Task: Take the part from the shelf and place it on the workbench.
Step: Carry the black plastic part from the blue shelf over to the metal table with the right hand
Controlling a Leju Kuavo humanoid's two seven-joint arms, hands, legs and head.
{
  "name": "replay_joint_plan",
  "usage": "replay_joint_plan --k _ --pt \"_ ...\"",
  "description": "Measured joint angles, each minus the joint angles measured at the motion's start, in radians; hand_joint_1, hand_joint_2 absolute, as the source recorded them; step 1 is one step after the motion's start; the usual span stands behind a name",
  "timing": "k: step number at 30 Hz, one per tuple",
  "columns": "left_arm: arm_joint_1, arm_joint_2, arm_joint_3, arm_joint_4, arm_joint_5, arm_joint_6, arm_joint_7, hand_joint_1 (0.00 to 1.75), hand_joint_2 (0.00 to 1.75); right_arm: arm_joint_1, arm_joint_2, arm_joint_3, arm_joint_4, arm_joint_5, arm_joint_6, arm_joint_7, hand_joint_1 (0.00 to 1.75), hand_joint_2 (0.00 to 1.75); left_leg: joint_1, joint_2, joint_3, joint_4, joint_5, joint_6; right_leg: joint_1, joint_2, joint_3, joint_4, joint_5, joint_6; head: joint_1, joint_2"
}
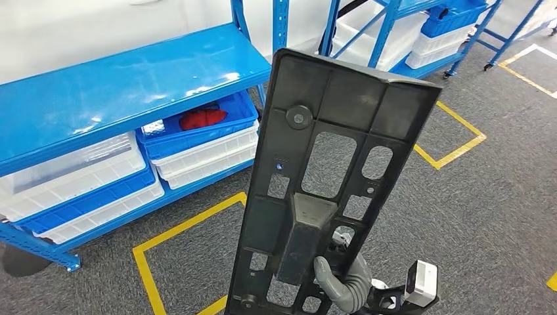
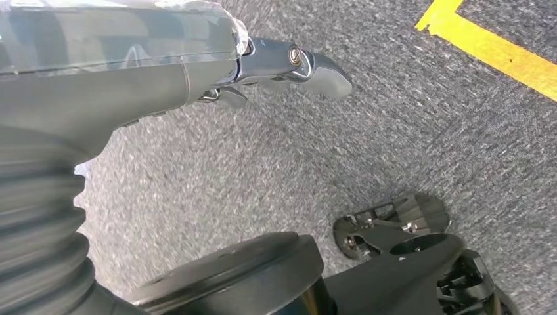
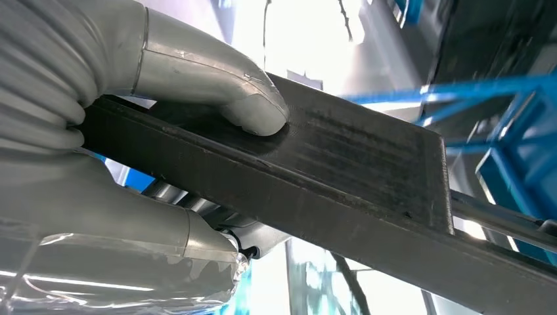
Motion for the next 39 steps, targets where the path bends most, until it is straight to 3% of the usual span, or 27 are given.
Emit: replay_joint_plan --k 1,2,4,6,8,10,13,14,15,16,17,19,21,22,23,25,28,29,30,31,32,34,36,39 --pt "0.000 0.001 0.000 0.000 0.000 -0.001 0.001 0.00 1.75 0.006 0.003 -0.009 0.000 0.011 -0.009 -0.004 1.75 1.75 0.000 0.010 0.002 0.000 -0.001 -0.002 -0.002 -0.005 0.017 -0.028 0.023 0.001 0.000 0.000" --pt "0.000 0.003 0.000 0.000 -0.001 -0.001 0.003 0.00 1.75 0.012 0.006 -0.018 -0.001 0.022 -0.016 -0.009 1.75 1.75 0.000 0.019 0.005 0.000 -0.004 -0.004 -0.002 -0.017 0.051 -0.090 0.056 0.000 0.000 0.000" --pt "0.001 0.005 0.000 0.000 -0.006 -0.001 0.004 0.00 1.75 0.021 0.014 -0.036 -0.004 0.045 -0.026 -0.023 1.75 1.75 -0.005 0.035 0.010 0.001 -0.010 -0.013 0.004 -0.059 0.121 -0.219 0.097 -0.011 0.000 0.000" --pt "0.001 0.010 -0.001 0.001 -0.012 -0.001 0.006 0.00 1.75 0.033 0.023 -0.053 -0.012 0.074 -0.034 -0.040 1.75 1.75 -0.011 0.050 0.014 0.001 -0.015 -0.023 0.013 -0.078 0.141 -0.266 0.098 -0.029 0.000 0.000" --pt "0.001 0.014 -0.002 0.001 -0.013 -0.001 0.012 0.00 1.75 0.044 0.031 -0.068 -0.017 0.104 -0.038 -0.051 1.75 1.75 -0.012 0.064 0.019 -0.001 -0.021 -0.034 0.014 -0.057 0.139 -0.269 0.099 -0.045 0.000 0.000" --pt "0.000 0.019 -0.002 0.001 -0.012 0.000 0.015 0.00 1.75 0.049 0.036 -0.078 -0.021 0.123 -0.040 -0.056 1.75 1.75 -0.009 0.045 0.009 0.032 -0.049 -0.043 0.009 -0.038 0.140 -0.276 0.103 -0.059 0.000 0.000" --pt "-0.008 0.023 -0.001 0.001 -0.014 -0.004 0.017 0.00 1.75 0.052 0.047 -0.086 -0.022 0.162 -0.054 -0.065 1.75 1.75 -0.007 -0.005 -0.072 0.214 -0.139 -0.047 0.009 -0.010 0.141 -0.279 0.105 -0.071 0.000 0.000" --pt "-0.012 0.023 -0.001 0.001 -0.016 -0.007 0.020 0.00 1.75 0.054 0.049 -0.087 -0.022 0.183 -0.062 -0.070 1.75 1.75 -0.007 -0.009 -0.096 0.267 -0.154 -0.047 0.011 0.000 0.142 -0.279 0.105 -0.072 0.000 0.000" --pt "-0.016 0.023 -0.001 0.001 -0.018 -0.011 0.025 0.00 1.75 0.058 0.049 -0.088 -0.022 0.206 -0.070 -0.077 1.75 1.75 -0.007 -0.011 -0.105 0.286 -0.149 -0.046 0.012 0.011 0.143 -0.278 0.105 -0.072 0.000 0.000" --pt "-0.017 0.023 -0.001 0.001 -0.020 -0.015 0.030 0.00 1.75 0.063 0.049 -0.089 -0.023 0.230 -0.080 -0.086 1.75 1.75 -0.007 -0.014 -0.097 0.266 -0.124 -0.043 0.013 0.023 0.145 -0.277 0.105 -0.072 0.000 0.000" --pt "-0.017 0.023 -0.001 0.001 -0.022 -0.019 0.034 0.00 1.75 0.068 0.049 -0.089 -0.023 0.256 -0.091 -0.097 1.75 1.75 -0.007 -0.021 -0.074 0.212 -0.085 -0.038 0.015 0.035 0.148 -0.277 0.104 -0.072 0.000 0.000" --pt "-0.013 0.025 -0.001 0.001 -0.027 -0.027 0.040 0.00 1.75 0.078 0.049 -0.088 -0.026 0.311 -0.121 -0.122 1.75 1.75 -0.007 -0.063 -0.026 0.083 -0.018 -0.027 0.015 0.058 0.147 -0.274 0.105 -0.068 0.000 0.000" --pt "-0.012 0.027 -0.001 0.001 -0.032 -0.032 0.041 0.00 1.75 0.089 0.047 -0.084 -0.030 0.368 -0.162 -0.145 1.75 1.75 -0.008 -0.094 -0.009 0.018 -0.005 -0.021 0.012 0.076 0.135 -0.272 0.110 -0.057 0.000 0.000" --pt "-0.012 0.026 -0.001 0.001 -0.035 -0.033 0.041 0.00 1.75 0.096 0.046 -0.082 -0.032 0.395 -0.184 -0.155 1.75 1.75 -0.009 -0.093 -0.007 0.009 -0.008 -0.018 0.011 0.084 0.131 -0.272 0.113 -0.049 0.000 0.000" --pt "-0.013 0.026 -0.001 0.001 -0.037 -0.033 0.040 0.00 1.75 0.103 0.044 -0.080 -0.035 0.419 -0.204 -0.162 1.75 1.75 -0.007 -0.085 -0.005 0.003 -0.007 -0.015 0.010 0.092 0.128 -0.274 0.117 -0.043 0.000 0.000" --pt "-0.012 0.025 -0.001 0.001 -0.043 -0.031 0.037 0.00 1.75 0.117 0.039 -0.076 -0.042 0.476 -0.250 -0.171 1.75 1.75 -0.001 -0.065 0.004 -0.011 0.002 -0.006 0.014 0.075 0.119 -0.257 0.105 -0.031 0.000 0.000" --pt "-0.006 0.027 -0.001 0.001 -0.056 -0.023 0.025 0.00 1.75 0.128 0.031 -0.066 -0.055 0.581 -0.338 -0.174 1.75 1.75 0.000 -0.028 0.012 -0.020 0.006 0.003 0.008 0.013 0.045 -0.101 0.020 -0.016 0.000 0.000" --pt "-0.004 0.028 -0.001 0.001 -0.061 -0.020 0.020 0.00 1.75 0.133 0.028 -0.062 -0.057 0.592 -0.354 -0.175 1.75 1.75 -0.001 -0.017 0.012 -0.020 0.005 0.003 0.004 0.005 0.017 -0.043 -0.001 -0.011 0.000 0.000" --pt "-0.003 0.029 -0.001 0.001 -0.066 -0.017 0.015 0.00 1.75 0.140 0.025 -0.059 -0.058 0.581 -0.355 -0.176 1.75 1.75 -0.002 -0.006 0.013 -0.019 0.003 0.002 0.000 0.001 0.004 -0.015 -0.004 -0.008 0.000 0.000" --pt "-0.003 0.031 -0.001 0.001 -0.071 -0.015 0.011 0.00 1.75 0.145 0.021 -0.056 -0.058 0.551 -0.341 -0.180 1.75 1.75 -0.002 0.004 0.016 -0.019 0.000 0.001 -0.003 -0.003 0.010 -0.022 0.011 -0.005 0.000 0.000" --pt "-0.003 0.032 -0.001 0.001 -0.074 -0.014 0.007 0.00 1.75 0.149 0.016 -0.053 -0.058 0.499 -0.310 -0.187 1.75 1.75 -0.002 0.013 0.020 -0.019 -0.003 -0.002 -0.005 -0.009 0.037 -0.070 0.041 -0.005 0.000 0.000" --pt "-0.005 0.033 -0.001 0.001 -0.081 -0.014 0.006 0.00 1.75 0.147 0.008 -0.048 -0.058 0.361 -0.211 -0.207 1.75 1.75 -0.005 0.029 0.028 -0.018 -0.012 -0.009 -0.001 -0.043 0.111 -0.207 0.095 -0.011 0.000 0.000" --pt "-0.009 0.036 -0.001 0.001 -0.084 -0.015 0.009 0.00 1.75 0.136 0.004 -0.045 -0.057 0.253 -0.118 -0.219 1.75 1.75 -0.009 0.042 0.032 -0.017 -0.019 -0.019 0.008 -0.067 0.146 -0.276 0.106 -0.025 0.000 0.000" --pt "-0.013 0.041 -0.001 0.001 -0.073 -0.009 0.009 0.00 1.75 0.119 0.005 -0.044 -0.054 0.271 -0.106 -0.208 1.75 1.75 -0.010 0.060 0.042 -0.018 -0.029 -0.035 0.010 -0.044 0.146 -0.282 0.102 -0.045 0.000 0.000"
